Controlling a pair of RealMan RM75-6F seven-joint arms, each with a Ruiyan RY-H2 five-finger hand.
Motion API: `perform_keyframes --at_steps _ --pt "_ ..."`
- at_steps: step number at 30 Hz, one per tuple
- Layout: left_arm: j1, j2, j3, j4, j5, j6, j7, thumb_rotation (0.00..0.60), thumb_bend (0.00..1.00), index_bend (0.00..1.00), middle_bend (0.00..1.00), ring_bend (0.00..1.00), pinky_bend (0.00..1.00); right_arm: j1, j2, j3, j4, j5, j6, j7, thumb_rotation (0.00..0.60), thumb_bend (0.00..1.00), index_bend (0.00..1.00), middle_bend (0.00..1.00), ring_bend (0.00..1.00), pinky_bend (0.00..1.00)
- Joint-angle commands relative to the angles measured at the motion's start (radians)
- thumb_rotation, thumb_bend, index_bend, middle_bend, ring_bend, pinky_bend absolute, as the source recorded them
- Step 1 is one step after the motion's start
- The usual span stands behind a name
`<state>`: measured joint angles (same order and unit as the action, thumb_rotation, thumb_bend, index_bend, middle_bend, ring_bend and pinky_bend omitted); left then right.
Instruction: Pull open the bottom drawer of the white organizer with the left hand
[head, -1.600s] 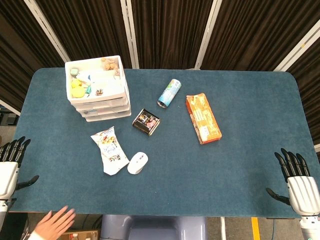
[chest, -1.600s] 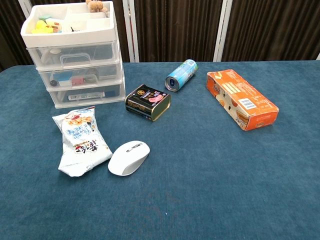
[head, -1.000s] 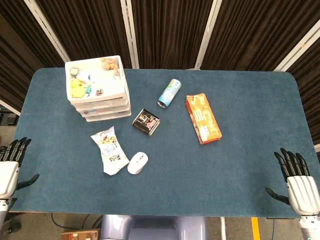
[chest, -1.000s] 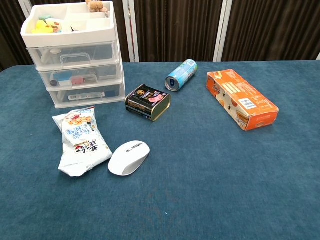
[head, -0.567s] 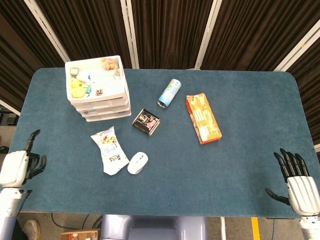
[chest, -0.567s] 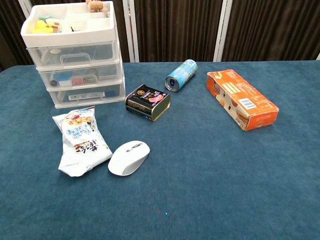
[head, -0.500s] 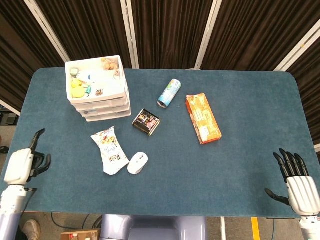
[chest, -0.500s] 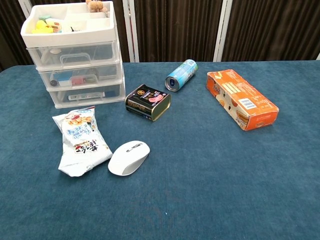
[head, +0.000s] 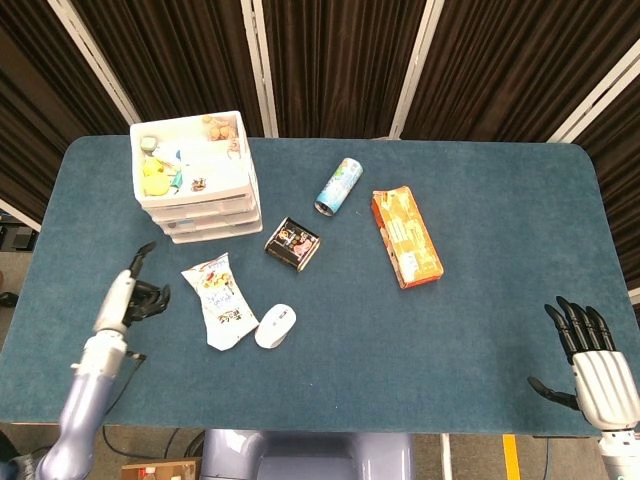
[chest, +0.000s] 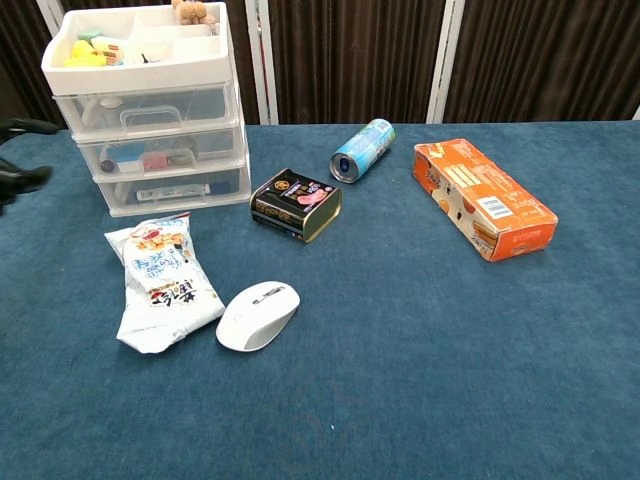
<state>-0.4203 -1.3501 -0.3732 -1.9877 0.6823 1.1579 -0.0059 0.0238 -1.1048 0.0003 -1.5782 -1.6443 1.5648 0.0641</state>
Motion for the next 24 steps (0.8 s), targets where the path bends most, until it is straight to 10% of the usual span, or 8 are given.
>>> perform_keyframes --at_steps 1,24 --pt "-0.100 -0.091 -0.078 0.036 -0.151 -0.027 0.016 0.600 0.53 0.04 0.98 0.93 0.93 0.002 0.003 0.001 -0.001 0.005 -0.005 0.007 0.600 0.09 0.00 0.00 0.00 0.00" --pt "-0.274 -0.302 -0.156 0.316 -0.374 -0.037 0.043 0.600 0.54 0.02 0.99 0.94 0.93 -0.001 0.021 -0.008 -0.016 -0.006 0.003 0.049 0.600 0.09 0.00 0.00 0.00 0.00"
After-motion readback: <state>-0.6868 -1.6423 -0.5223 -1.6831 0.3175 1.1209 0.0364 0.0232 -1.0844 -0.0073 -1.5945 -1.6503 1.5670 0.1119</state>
